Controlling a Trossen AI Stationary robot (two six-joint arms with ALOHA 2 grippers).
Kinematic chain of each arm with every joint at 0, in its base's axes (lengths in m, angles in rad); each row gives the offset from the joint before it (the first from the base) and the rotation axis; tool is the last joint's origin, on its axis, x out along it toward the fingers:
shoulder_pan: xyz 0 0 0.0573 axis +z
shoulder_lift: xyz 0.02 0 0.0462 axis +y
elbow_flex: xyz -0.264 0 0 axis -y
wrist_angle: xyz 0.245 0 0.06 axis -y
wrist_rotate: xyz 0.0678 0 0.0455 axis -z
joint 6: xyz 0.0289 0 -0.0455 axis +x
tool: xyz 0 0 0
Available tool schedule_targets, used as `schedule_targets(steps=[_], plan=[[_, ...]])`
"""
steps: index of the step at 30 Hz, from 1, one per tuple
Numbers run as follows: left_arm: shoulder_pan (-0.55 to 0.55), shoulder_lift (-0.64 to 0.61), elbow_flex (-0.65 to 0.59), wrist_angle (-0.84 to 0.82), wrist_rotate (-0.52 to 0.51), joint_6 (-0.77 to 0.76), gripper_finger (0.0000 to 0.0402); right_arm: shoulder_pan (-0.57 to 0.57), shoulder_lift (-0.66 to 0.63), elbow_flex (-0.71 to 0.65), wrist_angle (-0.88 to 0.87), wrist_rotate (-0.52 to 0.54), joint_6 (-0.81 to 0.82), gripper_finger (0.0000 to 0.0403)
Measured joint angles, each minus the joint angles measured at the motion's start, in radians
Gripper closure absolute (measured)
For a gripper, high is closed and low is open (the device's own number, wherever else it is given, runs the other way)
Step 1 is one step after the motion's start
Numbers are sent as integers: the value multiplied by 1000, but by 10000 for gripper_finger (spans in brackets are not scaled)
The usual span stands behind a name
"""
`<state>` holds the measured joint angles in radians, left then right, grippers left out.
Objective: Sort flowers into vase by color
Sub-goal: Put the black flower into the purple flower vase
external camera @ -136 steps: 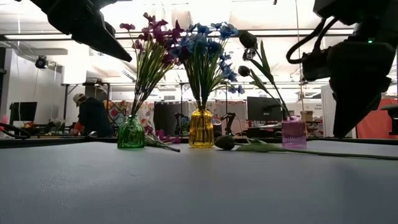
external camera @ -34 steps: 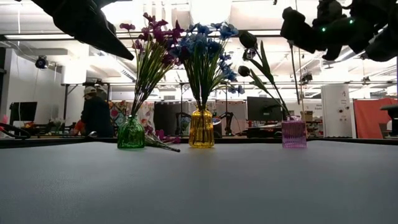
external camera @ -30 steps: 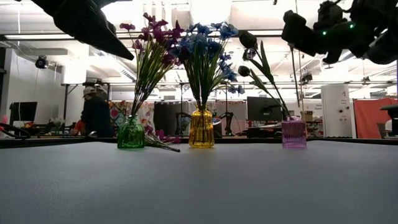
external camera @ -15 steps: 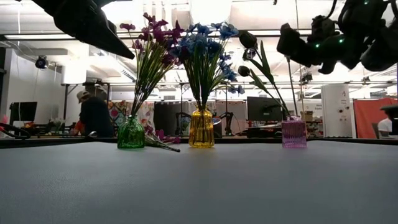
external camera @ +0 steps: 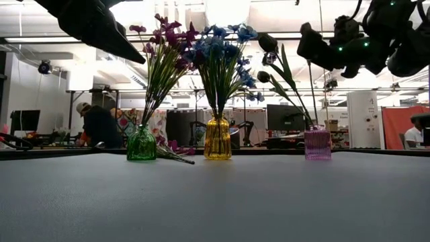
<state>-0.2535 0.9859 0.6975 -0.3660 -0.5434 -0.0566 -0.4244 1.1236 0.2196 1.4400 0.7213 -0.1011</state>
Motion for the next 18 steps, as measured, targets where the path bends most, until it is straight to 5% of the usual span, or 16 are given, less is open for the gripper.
schedule_targets(steps=[18], plan=[[0,0,0,0,-53,14,208,1,31,-12,-39,-49,22,381]])
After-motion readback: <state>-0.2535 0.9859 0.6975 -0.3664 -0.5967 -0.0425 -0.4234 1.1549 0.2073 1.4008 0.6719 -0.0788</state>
